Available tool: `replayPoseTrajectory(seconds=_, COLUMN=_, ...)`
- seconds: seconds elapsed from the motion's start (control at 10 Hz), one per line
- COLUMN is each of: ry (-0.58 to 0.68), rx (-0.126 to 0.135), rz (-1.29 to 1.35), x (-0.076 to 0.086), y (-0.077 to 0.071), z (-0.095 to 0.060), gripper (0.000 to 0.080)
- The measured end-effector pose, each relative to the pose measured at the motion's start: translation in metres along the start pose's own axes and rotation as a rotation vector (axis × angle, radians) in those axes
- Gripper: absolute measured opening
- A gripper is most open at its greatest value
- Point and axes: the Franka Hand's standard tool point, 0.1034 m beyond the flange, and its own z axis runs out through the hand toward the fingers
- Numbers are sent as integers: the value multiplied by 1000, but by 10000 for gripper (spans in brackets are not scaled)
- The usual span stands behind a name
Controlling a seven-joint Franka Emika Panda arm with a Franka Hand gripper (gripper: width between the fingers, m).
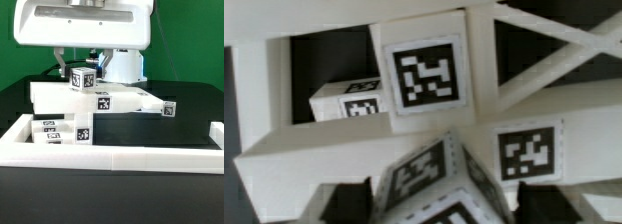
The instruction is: Assemble chair
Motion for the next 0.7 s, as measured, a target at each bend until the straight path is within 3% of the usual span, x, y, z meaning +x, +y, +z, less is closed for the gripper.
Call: replayPoseTrajectory(seconds=0.7, ry=1, rx=-1, rz=4, x=0, y=3, z=0, gripper=393)
